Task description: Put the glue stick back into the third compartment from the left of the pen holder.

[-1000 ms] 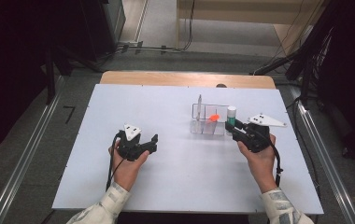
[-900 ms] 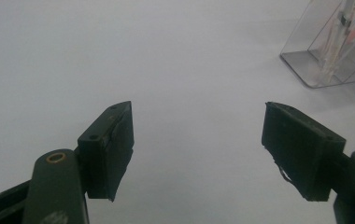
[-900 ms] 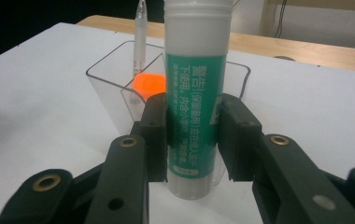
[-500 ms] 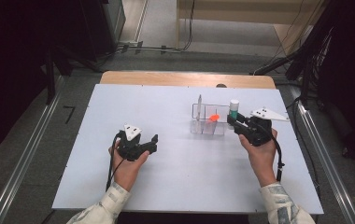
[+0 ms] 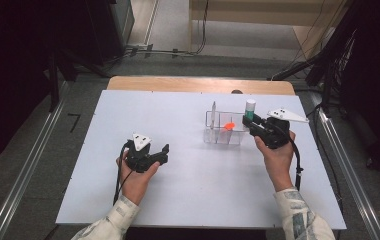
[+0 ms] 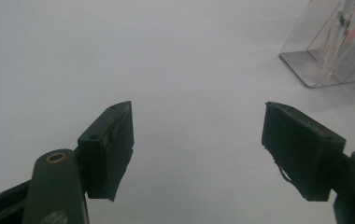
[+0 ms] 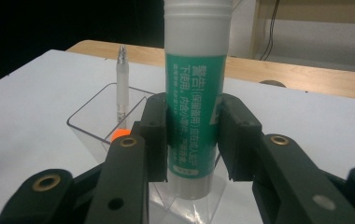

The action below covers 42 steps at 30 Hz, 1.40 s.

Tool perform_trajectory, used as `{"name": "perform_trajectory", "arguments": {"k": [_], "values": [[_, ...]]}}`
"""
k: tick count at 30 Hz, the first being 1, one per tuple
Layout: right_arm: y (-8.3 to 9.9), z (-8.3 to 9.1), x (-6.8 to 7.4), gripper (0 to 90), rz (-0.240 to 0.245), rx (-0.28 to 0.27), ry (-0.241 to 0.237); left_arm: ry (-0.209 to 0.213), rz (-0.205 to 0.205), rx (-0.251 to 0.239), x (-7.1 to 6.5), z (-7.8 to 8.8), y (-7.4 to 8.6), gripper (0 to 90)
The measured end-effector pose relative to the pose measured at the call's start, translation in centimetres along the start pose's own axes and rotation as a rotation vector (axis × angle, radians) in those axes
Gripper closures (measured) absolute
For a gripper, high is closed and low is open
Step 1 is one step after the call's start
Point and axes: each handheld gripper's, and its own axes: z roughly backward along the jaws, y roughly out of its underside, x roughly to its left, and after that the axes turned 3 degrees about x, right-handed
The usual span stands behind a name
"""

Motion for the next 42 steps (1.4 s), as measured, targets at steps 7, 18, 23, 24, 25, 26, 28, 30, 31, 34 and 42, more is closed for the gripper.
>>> {"name": "perform_trajectory", "arguments": {"k": [7,18,23,24,25,26,28,30,31,34,42], "values": [[-0.1,-0.9,-0.1,63.6,-0.001,0.011,-0.001,0.0,0.002,0.001,0.0,0.0,0.0,25.4],[0.3,-3.0,-0.2,63.5,-0.012,0.03,-0.005,0.004,0.002,-0.001,0.0,0.0,0.0,25.4],[0.5,-3.6,-0.2,63.4,-0.013,0.04,-0.004,0.005,0.002,0.0,0.0,0.0,0.0,25.4],[0.5,-3.8,-0.2,63.5,-0.011,0.041,-0.002,0.004,0.003,-0.001,0.0,0.0,0.0,25.4],[0.5,-3.9,-0.2,63.4,-0.013,0.044,-0.001,0.004,0.004,-0.001,0.0,0.0,0.0,25.4],[0.6,-4.0,-0.2,63.4,-0.019,0.048,-0.001,0.004,0.005,-0.003,0.0,0.0,0.0,25.4],[0.7,-4.2,-0.3,63.4,-0.02,0.057,-0.001,0.005,0.003,-0.001,0.0,0.0,0.0,25.4],[0.8,-4.4,-0.2,63.4,-0.016,0.065,0.002,0.005,0.002,-0.001,0.0,0.0,0.0,25.4],[0.8,-4.4,-0.2,63.3,-0.016,0.066,0.004,0.005,0.002,-0.001,0.0,0.0,0.0,25.4],[0.9,-4.6,-0.1,63.3,-0.008,0.075,0.002,0.004,0.003,-0.001,0.0,0.0,0.0,25.4],[1.3,-5.0,0.2,63.2,-0.001,0.096,0.006,0.005,0.001,0.0,0.0,0.0,0.0,25.5]]}}
